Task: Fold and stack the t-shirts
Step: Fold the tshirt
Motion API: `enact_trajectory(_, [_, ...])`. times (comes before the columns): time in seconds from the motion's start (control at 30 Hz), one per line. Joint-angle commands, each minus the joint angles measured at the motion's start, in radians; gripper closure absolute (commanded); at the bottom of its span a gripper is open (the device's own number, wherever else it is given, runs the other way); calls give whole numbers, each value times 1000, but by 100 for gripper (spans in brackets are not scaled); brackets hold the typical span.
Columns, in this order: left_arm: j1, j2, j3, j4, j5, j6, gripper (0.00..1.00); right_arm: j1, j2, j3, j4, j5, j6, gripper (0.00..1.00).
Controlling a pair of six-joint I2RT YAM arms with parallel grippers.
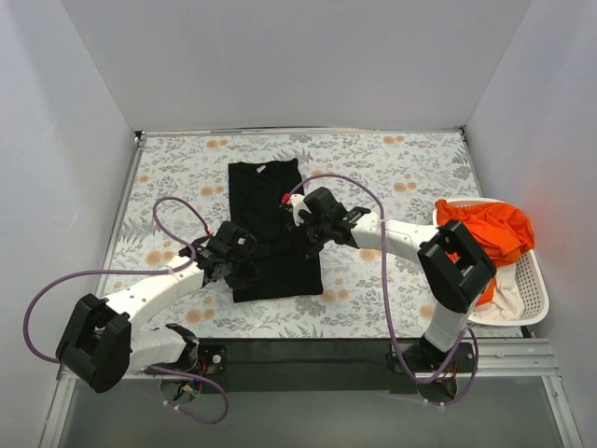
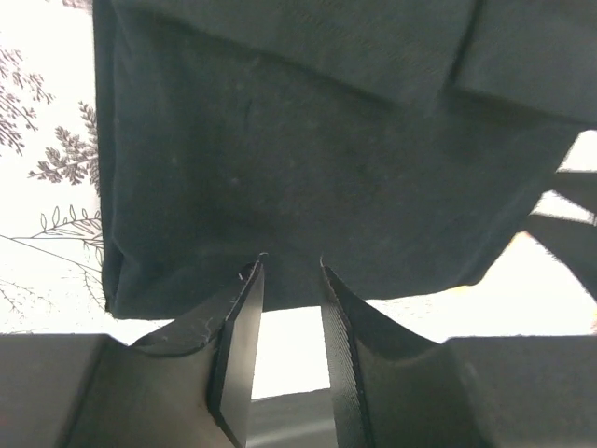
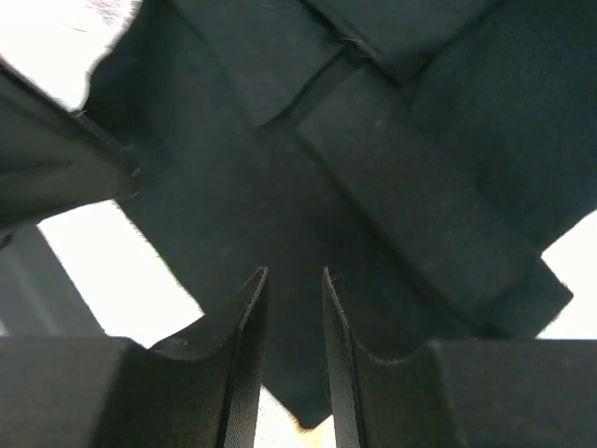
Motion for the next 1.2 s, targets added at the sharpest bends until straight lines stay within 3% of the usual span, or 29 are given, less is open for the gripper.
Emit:
enact_trajectory(0.0, [-5,11,-33,33,63,-5,70,11,49,58,30,10,-64,69])
enact_trajectory(0.27, [-3,23,-81,43,94,3,70,16,167,96,66,64,-93,70])
enact_trajectory(0.6, [-5,2,-127,47,132,17,71,-7,215,181,73,268,-153,70])
enact_trajectory(0.93, [-3,-38,-144,43,140,5,70,-113,336,388,79,239,-155,68])
enact_trajectory(1.17, [-5,-113,-39,37,70,-9,68,-154,204,339,75,133,-106,67])
